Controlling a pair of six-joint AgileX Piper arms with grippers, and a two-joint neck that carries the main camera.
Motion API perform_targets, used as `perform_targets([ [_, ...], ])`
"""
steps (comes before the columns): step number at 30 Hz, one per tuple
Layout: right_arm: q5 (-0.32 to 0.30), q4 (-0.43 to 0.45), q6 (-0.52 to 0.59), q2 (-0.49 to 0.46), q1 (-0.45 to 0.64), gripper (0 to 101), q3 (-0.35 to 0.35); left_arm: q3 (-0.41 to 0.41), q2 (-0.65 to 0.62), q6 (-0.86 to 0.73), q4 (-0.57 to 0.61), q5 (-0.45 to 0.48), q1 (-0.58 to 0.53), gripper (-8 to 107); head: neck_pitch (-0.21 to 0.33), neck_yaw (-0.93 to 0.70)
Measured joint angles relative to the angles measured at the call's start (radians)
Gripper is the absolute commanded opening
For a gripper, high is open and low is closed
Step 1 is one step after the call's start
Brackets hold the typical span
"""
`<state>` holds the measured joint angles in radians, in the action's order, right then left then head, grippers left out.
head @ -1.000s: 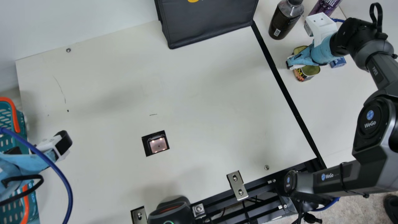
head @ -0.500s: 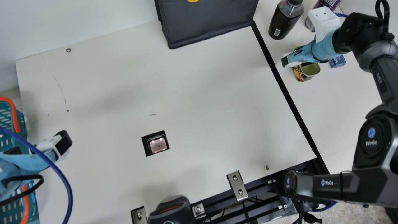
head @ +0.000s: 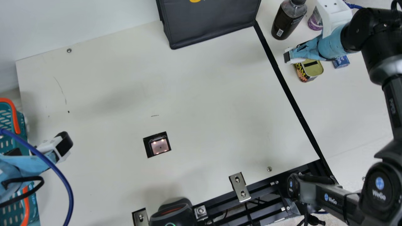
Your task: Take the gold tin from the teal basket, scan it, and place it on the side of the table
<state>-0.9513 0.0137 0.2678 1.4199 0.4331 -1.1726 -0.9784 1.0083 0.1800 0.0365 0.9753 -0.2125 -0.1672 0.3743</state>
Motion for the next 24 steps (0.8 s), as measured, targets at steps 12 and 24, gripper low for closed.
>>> perform_targets([
  [12,-0.053,0.018,-0.074,-0.112,-0.057,95,0.003,-0.005,-0.005,-0.005,0.0,0.008,0.007,90,0.0,0.0],
  [24,-0.137,0.01,-0.151,-0.325,-0.207,95,-0.016,-0.195,-0.217,-0.159,-0.009,0.206,0.164,90,0.0,-0.255],
])
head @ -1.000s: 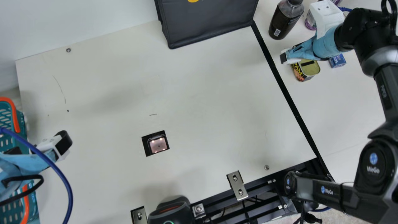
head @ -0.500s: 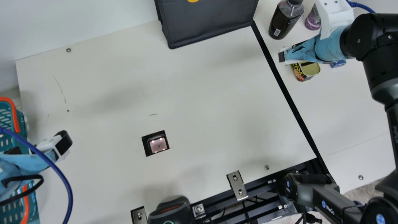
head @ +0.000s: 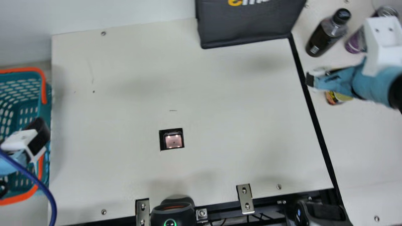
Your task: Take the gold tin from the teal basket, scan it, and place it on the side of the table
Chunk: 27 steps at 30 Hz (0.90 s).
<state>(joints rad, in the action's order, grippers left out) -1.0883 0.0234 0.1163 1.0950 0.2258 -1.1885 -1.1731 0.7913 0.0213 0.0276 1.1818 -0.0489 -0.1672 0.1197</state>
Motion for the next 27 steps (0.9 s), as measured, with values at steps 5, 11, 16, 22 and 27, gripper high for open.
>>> perform_targets([
  [5,-0.034,-0.003,-0.029,-0.088,-0.061,95,-0.008,-0.031,-0.038,-0.021,0.0,0.033,0.02,90,0.0,-0.092],
  [11,-0.073,-0.008,-0.065,-0.191,-0.132,95,-0.017,-0.031,-0.038,-0.021,0.002,0.033,0.02,90,0.0,-0.091],
  [16,-0.105,-0.008,-0.097,-0.278,-0.192,95,-0.024,-0.031,-0.038,-0.021,0.002,0.033,0.02,90,0.0,-0.089],
  [22,-0.133,-0.011,-0.116,-0.355,-0.237,95,-0.029,-0.031,-0.038,-0.021,0.002,0.033,0.02,90,0.0,-0.091],
  [27,-0.134,-0.01,-0.116,-0.355,-0.239,95,-0.029,-0.031,-0.038,-0.021,0.002,0.033,0.02,90,0.0,-0.091],
])
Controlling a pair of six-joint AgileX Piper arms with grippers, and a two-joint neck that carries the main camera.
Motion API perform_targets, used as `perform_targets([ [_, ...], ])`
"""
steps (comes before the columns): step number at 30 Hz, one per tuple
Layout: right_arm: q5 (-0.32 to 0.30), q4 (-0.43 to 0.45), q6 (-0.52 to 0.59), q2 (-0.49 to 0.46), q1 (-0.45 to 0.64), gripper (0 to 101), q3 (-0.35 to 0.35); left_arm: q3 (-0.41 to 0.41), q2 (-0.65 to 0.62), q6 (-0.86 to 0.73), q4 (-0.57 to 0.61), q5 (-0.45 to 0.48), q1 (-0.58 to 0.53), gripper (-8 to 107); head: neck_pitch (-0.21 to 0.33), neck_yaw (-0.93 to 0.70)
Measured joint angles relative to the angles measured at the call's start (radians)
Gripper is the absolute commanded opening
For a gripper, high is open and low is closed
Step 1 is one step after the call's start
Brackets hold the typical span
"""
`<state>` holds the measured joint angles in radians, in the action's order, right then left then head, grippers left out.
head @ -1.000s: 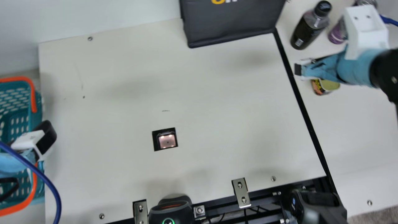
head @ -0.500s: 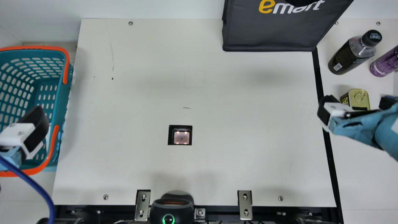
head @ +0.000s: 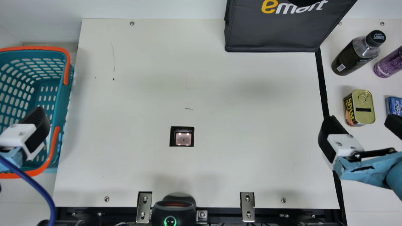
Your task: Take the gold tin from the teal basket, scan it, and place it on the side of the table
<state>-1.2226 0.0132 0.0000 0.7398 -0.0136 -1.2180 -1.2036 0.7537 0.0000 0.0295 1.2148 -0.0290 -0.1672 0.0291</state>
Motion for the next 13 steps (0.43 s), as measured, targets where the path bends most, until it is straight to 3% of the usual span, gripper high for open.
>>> perform_targets([
  [13,0.0,0.0,0.0,0.0,0.0,95,0.0,0.0,0.0,0.0,0.0,0.0,0.0,90,0.0,0.0],
])
